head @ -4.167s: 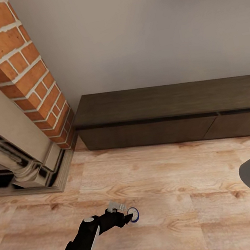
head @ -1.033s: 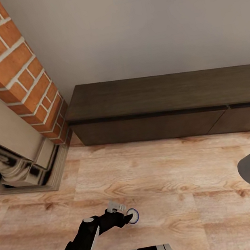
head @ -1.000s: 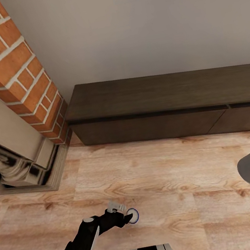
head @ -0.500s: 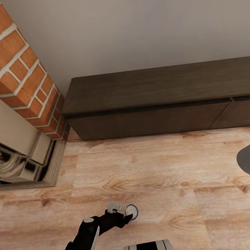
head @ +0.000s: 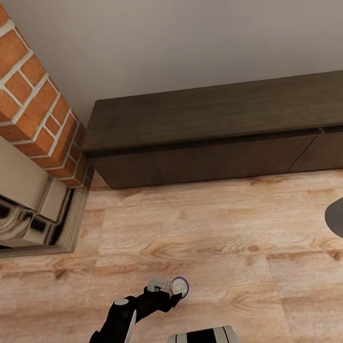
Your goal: Put the three can of soda from the living room inside the tash can in the kitchen.
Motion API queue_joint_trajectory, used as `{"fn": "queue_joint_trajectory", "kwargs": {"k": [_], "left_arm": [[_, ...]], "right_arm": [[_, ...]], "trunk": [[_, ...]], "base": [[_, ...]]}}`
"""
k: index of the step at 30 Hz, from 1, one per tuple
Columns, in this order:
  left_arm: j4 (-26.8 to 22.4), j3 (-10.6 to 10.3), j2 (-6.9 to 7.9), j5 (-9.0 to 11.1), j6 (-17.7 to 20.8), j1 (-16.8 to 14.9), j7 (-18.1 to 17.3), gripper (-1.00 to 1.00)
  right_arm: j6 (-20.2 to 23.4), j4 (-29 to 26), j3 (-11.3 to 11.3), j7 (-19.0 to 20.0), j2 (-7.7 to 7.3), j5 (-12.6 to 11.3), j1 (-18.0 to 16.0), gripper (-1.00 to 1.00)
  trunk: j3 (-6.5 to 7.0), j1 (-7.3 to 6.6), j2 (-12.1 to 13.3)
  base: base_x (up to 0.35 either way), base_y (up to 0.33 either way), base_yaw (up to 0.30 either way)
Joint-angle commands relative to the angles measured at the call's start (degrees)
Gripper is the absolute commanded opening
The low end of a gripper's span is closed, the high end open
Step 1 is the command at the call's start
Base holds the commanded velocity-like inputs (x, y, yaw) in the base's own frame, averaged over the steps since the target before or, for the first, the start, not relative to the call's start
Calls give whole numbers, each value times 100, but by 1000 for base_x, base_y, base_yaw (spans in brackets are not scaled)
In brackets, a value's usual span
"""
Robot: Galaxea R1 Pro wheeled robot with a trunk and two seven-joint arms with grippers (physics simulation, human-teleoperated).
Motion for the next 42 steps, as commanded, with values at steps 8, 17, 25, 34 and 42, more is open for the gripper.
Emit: {"fn": "queue_joint_trajectory", "kwargs": {"k": [8, 17, 25, 34, 42], "left_arm": [[-14, -2, -8, -28, 3, -1, -1, 100], [-9, 1, -8, -23, 2, 0, 10, 100], [31, 1, -22, -21, 3, 0, 35, 100], [41, 1, -19, -33, 3, -1, 43, 100], [48, 1, -22, -32, 3, -2, 43, 100]], "right_arm": [[30, -2, 38, 22, 2, -12, 9, -100], [30, -2, 66, 21, 15, -6, 18, -100], [30, -2, 117, 22, 19, -3, 19, -100], [30, -2, 120, 22, 24, -3, 19, -100], [30, -2, 128, 22, 30, -3, 19, -100]], "trunk": [[-65, -1, 0], [-128, -1, 0], [-326, 117, -205], [-390, 119, -206], [-508, 130, -211]], "base": [[233, 0, 0], [62, 0, 0], [3, 0, 0], [0, 0, 0], [0, 0, 0]]}}
